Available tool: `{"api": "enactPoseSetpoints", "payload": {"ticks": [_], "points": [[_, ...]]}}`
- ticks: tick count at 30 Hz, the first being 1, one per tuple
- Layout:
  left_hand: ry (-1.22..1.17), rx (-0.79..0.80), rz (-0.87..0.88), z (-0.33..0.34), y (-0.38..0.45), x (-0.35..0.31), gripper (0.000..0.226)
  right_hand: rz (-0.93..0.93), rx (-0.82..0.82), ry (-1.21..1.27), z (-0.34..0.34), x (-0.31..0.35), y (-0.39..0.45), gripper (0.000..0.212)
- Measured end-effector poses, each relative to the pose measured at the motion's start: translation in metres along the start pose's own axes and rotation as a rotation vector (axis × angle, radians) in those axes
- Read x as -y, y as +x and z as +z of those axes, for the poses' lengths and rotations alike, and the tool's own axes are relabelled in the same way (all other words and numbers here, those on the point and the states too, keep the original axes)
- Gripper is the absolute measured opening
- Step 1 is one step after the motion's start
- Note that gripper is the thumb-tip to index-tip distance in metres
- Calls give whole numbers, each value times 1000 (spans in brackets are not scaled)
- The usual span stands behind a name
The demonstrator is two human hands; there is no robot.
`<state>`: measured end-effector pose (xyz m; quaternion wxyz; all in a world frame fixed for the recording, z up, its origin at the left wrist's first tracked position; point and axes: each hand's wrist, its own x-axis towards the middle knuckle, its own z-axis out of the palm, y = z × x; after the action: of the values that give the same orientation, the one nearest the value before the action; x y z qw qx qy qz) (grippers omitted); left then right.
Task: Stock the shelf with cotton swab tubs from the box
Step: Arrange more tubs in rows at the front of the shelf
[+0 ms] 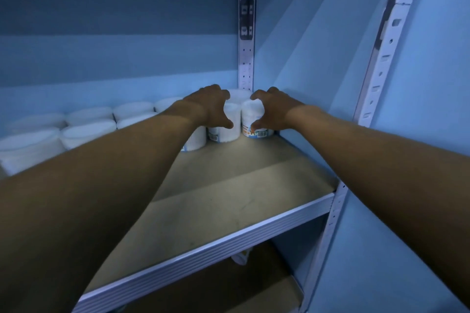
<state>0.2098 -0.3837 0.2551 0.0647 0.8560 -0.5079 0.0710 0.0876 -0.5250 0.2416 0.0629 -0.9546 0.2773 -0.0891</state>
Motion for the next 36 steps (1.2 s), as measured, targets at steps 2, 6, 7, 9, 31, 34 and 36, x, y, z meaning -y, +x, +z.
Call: {"api": "enactPoseSetpoints", "payload": {"ticks": [2,6,7,9,31,34,36], "points": [[3,12,8,3,7,2,79,1,15,-5,6,-1,7,82],[19,28,24,12,14,5,70,-9,-57,-37,14,0,17,63],[22,24,31,14,15,5,68,-16,-82,-40,14,1,18,58],[25,-12,40,19,16,5,63,-36,-119,-54,13,0,19,46],[12,-25,45,10,-9,-12,56,12,-60,-143,-9,13,-25,46],[1,-27,49,7,-23,-16,55,37,-52,-134,-14,13,-39,47],[2,-21,44,6,-32,-20,55,33,-59,-135,-14,13,-49,46]]}}
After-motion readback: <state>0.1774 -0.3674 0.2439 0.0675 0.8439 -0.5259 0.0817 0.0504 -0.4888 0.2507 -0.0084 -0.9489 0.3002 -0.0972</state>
